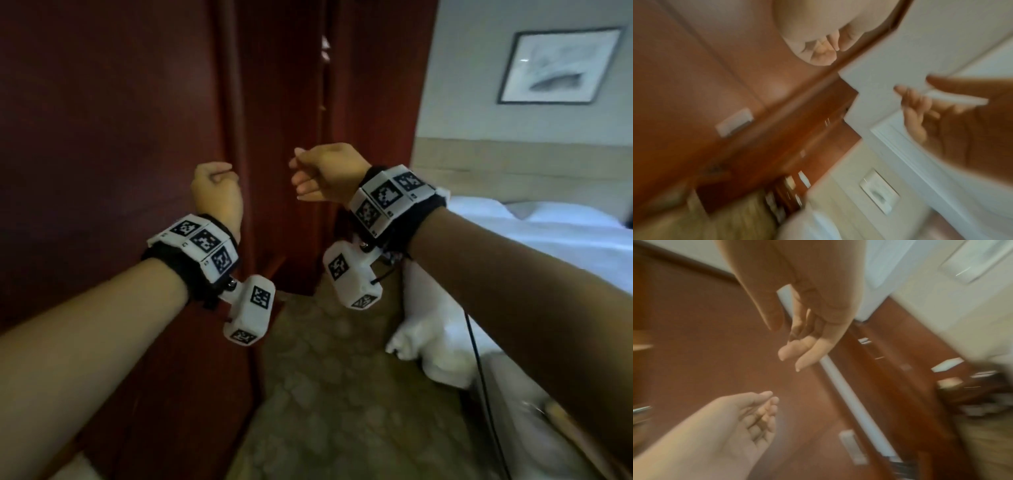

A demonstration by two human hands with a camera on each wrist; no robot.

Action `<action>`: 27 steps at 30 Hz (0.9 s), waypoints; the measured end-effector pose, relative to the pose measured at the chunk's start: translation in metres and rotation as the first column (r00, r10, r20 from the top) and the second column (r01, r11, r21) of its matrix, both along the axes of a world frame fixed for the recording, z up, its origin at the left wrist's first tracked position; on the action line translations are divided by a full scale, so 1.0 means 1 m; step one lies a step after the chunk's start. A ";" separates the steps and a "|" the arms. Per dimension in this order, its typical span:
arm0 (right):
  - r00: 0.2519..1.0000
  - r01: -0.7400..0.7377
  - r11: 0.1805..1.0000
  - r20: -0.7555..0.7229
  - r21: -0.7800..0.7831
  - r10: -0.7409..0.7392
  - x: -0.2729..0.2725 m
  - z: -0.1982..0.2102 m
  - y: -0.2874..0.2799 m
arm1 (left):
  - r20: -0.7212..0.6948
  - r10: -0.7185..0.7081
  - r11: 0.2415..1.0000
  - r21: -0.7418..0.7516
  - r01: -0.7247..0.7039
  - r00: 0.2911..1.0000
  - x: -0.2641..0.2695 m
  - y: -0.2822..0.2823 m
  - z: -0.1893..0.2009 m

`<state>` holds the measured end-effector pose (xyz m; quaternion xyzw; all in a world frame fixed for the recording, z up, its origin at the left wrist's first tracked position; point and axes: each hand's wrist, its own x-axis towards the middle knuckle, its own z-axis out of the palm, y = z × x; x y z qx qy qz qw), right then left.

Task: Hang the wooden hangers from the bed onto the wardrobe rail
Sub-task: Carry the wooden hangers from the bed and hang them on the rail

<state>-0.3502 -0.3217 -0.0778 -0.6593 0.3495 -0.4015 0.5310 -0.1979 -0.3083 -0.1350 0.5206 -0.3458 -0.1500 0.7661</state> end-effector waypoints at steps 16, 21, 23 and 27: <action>0.633 0.726 0.524 -0.136 0.446 -0.762 -0.495 -0.158 -0.102 | -0.116 -0.551 0.756 0.350 0.553 0.827 -0.447 -0.179 -0.133; 0.467 0.829 0.332 -0.230 0.450 -0.854 -0.585 -0.211 -0.148 | -0.162 -0.649 0.641 0.411 0.649 0.743 -0.545 -0.244 -0.179; 0.400 0.865 0.254 -0.289 0.434 -0.870 -0.613 -0.237 -0.163 | -0.199 -0.648 0.605 0.451 0.656 0.735 -0.577 -0.274 -0.201; 0.391 0.848 0.155 -0.399 0.507 -0.829 -0.672 -0.301 -0.185 | -0.259 -0.641 0.509 0.561 0.653 0.722 -0.632 -0.315 -0.251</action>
